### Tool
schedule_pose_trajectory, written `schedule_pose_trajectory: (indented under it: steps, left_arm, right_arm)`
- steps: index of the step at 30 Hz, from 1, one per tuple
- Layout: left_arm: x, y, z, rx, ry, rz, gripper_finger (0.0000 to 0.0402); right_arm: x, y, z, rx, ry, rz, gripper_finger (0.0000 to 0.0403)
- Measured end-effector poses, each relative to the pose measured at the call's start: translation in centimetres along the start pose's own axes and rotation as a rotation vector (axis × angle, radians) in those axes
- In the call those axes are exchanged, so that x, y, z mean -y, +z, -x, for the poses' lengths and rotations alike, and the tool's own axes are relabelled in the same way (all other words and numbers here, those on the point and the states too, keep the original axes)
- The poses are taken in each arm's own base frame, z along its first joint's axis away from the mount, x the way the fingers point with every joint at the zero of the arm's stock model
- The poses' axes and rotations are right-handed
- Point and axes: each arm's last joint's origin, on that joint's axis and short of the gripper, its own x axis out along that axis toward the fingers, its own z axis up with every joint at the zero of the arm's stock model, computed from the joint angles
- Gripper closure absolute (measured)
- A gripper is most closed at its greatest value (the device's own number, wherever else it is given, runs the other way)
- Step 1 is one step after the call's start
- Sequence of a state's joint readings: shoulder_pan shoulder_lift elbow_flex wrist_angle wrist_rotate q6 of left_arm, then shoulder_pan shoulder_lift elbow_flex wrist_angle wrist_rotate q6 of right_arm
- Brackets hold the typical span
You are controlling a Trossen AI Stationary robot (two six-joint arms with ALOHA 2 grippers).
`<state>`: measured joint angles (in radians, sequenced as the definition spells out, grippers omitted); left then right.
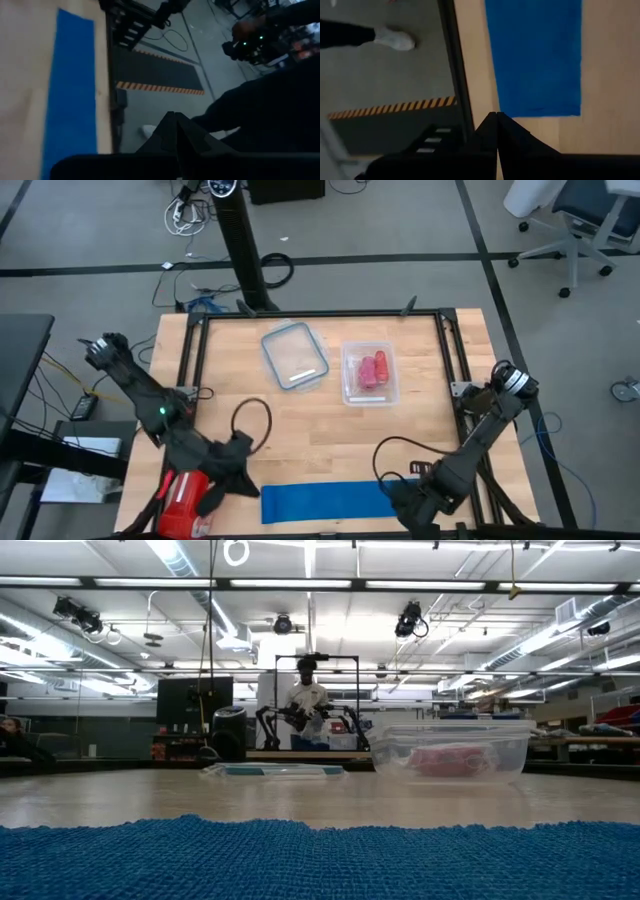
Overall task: Roll bandage
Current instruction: Roll the blue bandage
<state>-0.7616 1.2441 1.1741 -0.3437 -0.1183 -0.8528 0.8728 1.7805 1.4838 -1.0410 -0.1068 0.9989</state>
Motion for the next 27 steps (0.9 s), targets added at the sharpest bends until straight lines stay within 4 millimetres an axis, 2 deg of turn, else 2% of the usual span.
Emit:
schedule_pose_trajectory:
  steps: [3,7,10,15,19,27]
  left_arm:
    - [0.0,-0.9,-1.6,-0.028,0.028,0.071,0.0401]
    - [0.1,-2.2,-3.2,-0.073,0.043,0.126,0.0401]
    - [0.5,-2.9,-4.1,-0.087,0.033,0.16,0.0401]
    - [0.4,-4.0,-5.1,-0.124,0.063,0.146,0.0401]
    - [-0.2,-4.9,-5.9,-0.172,0.123,0.125,0.0401]
    - [-1.0,-6.7,-8.0,-0.227,0.201,0.102,0.0401]
  right_arm:
    - [-0.4,-0.5,-0.4,0.075,-0.025,0.027,0.0402]
    - [-0.6,-1.1,-2.2,0.104,0.011,0.048,0.0402]
    - [-0.1,-1.7,-3.8,0.068,0.025,-0.013,0.0402]
    - [0.5,-2.9,-5.2,0.085,-0.025,-0.118,0.0401]
    - [0.4,-3.1,-5.6,0.168,-0.032,-0.2,0.0401]
    - [0.4,-3.0,-5.6,0.2,-0.025,-0.287,0.0401]
